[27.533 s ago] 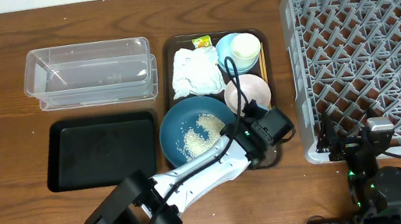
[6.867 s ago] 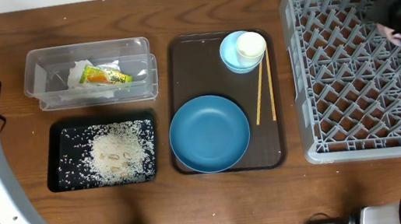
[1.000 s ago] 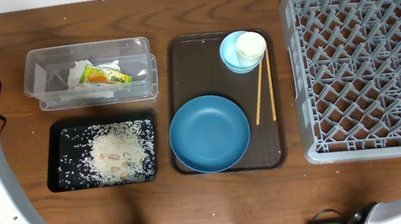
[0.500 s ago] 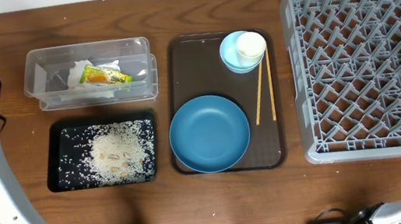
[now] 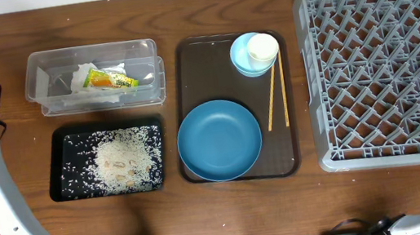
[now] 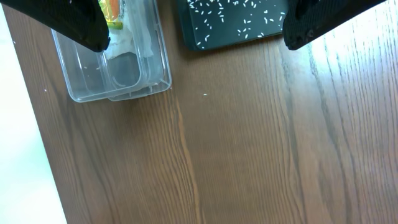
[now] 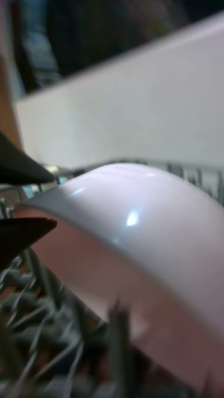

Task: Sort waste into correct bins and load items into the dishwasher rack

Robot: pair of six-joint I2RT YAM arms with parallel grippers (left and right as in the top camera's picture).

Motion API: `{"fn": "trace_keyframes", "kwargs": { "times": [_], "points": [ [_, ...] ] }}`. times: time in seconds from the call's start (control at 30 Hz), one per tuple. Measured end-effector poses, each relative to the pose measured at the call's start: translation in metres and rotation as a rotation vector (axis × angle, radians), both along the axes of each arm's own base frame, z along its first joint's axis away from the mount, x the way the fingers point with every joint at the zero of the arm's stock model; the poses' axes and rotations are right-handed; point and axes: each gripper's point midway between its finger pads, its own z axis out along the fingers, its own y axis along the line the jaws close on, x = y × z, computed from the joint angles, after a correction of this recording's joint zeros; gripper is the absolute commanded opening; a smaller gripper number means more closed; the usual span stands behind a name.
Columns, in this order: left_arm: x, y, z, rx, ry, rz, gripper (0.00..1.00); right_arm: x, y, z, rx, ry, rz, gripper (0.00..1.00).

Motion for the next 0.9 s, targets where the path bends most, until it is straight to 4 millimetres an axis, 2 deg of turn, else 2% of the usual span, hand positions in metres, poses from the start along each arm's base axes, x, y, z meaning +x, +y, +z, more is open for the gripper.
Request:
{"fn": "trace_keyframes", "kwargs": {
  "times": [0.03,0.07,0.13,0.2,0.23,0.37,0.43,0.53,0.63,0.73,0.83,0.9],
  "points": [
    [0.0,0.0,0.0,0.0,0.0,0.0,0.92,-0.003,0.0,0.001,-0.017,0.027,-0.015,0.4],
    [0.0,0.0,0.0,0.0,0.0,0.0,0.92,-0.005,-0.001,0.005,-0.041,0.046,-0.03,0.61],
    [0.0,0.0,0.0,0.0,0.0,0.0,0.92,-0.011,-0.004,0.024,-0.133,0.072,-0.07,0.84],
    [0.0,0.0,0.0,0.0,0.0,0.0,0.92,-0.017,-0.005,0.048,-0.215,0.073,-0.107,0.93],
    [0.0,0.0,0.0,0.0,0.0,0.0,0.92,-0.021,-0.004,0.067,-0.278,0.068,-0.137,0.94],
    [0.0,0.0,0.0,0.0,0.0,0.0,0.92,-0.032,0.001,0.115,-0.421,0.034,-0.214,0.86],
    [0.0,0.0,0.0,0.0,0.0,0.0,0.92,-0.031,0.002,0.132,-0.495,0.024,-0.244,0.73],
    [0.0,0.0,0.0,0.0,0.0,0.0,0.92,-0.024,0.001,0.134,-0.554,0.061,-0.278,0.49],
    [0.0,0.0,0.0,0.0,0.0,0.0,0.92,-0.01,-0.004,0.118,-0.592,0.155,-0.319,0.41],
    [0.0,0.0,0.0,0.0,0.0,0.0,0.92,0.015,-0.011,0.095,-0.64,0.216,-0.321,0.39],
    [0.0,0.0,0.0,0.0,0.0,0.0,0.92,0.039,-0.016,0.057,-0.645,0.293,-0.294,0.36],
    [0.0,0.0,0.0,0.0,0.0,0.0,0.92,0.045,-0.019,0.03,-0.632,0.349,-0.28,0.33]
  ]
}}
